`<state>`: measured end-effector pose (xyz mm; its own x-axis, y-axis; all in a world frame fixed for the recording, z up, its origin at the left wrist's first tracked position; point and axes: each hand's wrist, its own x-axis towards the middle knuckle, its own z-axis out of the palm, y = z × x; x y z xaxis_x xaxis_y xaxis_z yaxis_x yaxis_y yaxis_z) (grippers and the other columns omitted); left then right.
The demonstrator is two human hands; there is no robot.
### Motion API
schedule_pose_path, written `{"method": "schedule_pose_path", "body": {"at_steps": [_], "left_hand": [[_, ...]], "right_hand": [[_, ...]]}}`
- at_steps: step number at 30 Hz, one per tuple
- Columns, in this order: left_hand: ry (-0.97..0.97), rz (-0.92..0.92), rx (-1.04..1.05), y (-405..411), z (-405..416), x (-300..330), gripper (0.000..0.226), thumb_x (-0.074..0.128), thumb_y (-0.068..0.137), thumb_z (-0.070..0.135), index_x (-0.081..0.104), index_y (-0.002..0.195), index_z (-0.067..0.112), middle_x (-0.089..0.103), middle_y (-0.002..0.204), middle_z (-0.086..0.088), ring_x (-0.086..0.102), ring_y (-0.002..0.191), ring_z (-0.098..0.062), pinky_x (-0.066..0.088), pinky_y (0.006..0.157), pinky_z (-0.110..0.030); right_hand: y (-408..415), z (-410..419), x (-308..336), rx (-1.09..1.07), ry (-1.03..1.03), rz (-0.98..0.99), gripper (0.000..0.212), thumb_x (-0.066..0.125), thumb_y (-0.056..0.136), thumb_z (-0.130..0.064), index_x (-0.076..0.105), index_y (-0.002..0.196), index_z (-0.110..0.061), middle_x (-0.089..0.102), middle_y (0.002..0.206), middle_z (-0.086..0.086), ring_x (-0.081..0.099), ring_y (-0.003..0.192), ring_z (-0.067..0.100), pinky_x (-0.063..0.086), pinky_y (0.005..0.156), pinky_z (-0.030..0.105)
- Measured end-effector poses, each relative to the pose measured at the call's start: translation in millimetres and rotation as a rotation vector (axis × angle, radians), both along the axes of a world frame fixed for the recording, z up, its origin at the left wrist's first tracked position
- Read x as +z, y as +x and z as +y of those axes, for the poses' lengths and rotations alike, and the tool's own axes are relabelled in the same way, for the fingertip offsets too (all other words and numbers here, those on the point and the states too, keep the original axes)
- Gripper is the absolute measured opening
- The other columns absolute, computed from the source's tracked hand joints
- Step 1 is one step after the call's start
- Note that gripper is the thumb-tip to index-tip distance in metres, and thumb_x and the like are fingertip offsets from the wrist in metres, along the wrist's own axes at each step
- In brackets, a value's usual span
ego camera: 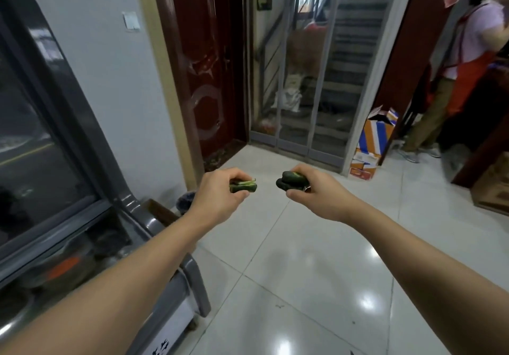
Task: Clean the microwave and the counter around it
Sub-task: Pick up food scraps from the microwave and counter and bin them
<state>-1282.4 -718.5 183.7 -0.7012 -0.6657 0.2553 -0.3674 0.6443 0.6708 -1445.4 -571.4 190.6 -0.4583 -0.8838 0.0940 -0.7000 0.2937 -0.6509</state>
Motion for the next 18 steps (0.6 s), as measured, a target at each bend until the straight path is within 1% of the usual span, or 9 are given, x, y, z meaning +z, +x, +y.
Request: {"method": "schedule_pose_path", "body": {"at_steps": [4,7,9,13,18], "left_hand": [[0.010,-0.021,0.022,-58,-28,-2,0.021,0.074,0.079,0.018,0.071,0.098,0.026,0.069,0.094,0.007,0.061,0.086,-0.010,0.052,0.078,-0.027],[0.019,-0.037,0.029,-97,-51,-8,0.022,0.074,0.079,0.019,0.071,0.099,0.027,0.068,0.097,0.009,0.061,0.092,-0.011,0.052,0.085,-0.032],[0.019,-0.038,0.026,-118,-68,-13,0.022,0.074,0.079,0.019,0.071,0.099,0.027,0.068,0.097,0.010,0.060,0.093,-0.010,0.051,0.085,-0.031],[0.010,-0.029,0.048,-167,-121,-22,0.020,0.074,0.078,0.019,0.072,0.097,0.027,0.069,0.095,0.009,0.061,0.090,-0.010,0.047,0.079,-0.024],[0.020,-0.002,0.057,-226,-195,-23,0.020,0.075,0.077,0.018,0.072,0.095,0.027,0.068,0.094,0.010,0.061,0.088,-0.009,0.047,0.078,-0.023]], "right_hand": [[-57,-31,-1,0.017,0.010,0.013,0.022,0.059,0.087,-0.034,0.049,0.105,-0.027,0.060,0.095,0.000,0.058,0.084,0.018,0.052,0.075,0.039],[-94,-55,-6,0.027,0.012,0.001,0.024,0.060,0.088,-0.032,0.050,0.108,-0.025,0.060,0.097,0.000,0.058,0.086,0.018,0.053,0.080,0.042],[-117,-73,-8,0.026,0.023,0.000,0.024,0.060,0.088,-0.032,0.050,0.108,-0.025,0.060,0.097,0.000,0.058,0.086,0.017,0.053,0.081,0.043],[-167,-124,-12,0.034,0.038,0.012,0.026,0.060,0.088,-0.032,0.050,0.110,-0.024,0.060,0.099,0.000,0.058,0.089,0.017,0.052,0.083,0.043],[-226,-198,-5,0.077,0.051,0.030,0.021,0.060,0.088,-0.031,0.051,0.106,-0.025,0.060,0.097,-0.001,0.057,0.086,0.014,0.051,0.082,0.038]]}}
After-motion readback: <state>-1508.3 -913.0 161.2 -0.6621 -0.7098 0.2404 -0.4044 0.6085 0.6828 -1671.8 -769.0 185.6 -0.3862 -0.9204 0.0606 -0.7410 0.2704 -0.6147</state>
